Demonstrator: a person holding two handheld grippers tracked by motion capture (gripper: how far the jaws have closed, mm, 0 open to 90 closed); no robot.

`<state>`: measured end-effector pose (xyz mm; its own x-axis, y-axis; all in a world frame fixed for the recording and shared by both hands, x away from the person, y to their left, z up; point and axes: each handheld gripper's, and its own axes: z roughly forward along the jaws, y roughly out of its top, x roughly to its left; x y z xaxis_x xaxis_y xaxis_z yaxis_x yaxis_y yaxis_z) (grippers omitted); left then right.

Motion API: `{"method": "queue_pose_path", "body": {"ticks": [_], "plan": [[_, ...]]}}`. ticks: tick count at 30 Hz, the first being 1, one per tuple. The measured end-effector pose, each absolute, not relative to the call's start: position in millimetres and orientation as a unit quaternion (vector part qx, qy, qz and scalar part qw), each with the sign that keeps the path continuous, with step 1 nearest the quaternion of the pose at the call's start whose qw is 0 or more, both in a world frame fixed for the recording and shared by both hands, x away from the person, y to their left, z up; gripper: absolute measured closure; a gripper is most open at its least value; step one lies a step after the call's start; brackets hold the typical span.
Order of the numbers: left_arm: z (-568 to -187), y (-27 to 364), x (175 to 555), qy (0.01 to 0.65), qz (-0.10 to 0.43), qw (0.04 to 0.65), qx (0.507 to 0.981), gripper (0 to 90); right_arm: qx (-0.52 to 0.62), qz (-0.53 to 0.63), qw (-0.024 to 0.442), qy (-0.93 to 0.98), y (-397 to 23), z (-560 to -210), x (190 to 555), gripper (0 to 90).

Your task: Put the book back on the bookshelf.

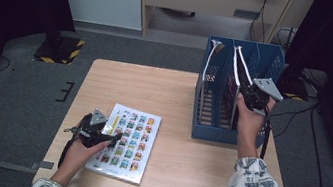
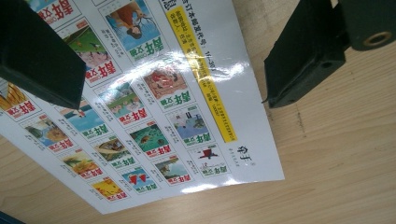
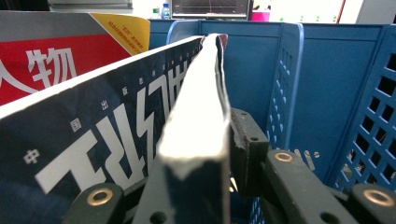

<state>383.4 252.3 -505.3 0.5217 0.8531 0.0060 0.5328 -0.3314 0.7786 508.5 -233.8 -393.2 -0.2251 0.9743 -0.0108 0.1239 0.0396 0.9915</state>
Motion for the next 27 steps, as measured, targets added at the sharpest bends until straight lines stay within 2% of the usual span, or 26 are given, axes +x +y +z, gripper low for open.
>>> {"method": "queue_pose_path", "body": {"ticks": [27], "plan": [[-505.5,252.2,383.7,0.440,0.214,0.375,0.787,5.3,0.453,0.509,0.415,0.604,-236.4,-391.3,499.2,71.1]]}}
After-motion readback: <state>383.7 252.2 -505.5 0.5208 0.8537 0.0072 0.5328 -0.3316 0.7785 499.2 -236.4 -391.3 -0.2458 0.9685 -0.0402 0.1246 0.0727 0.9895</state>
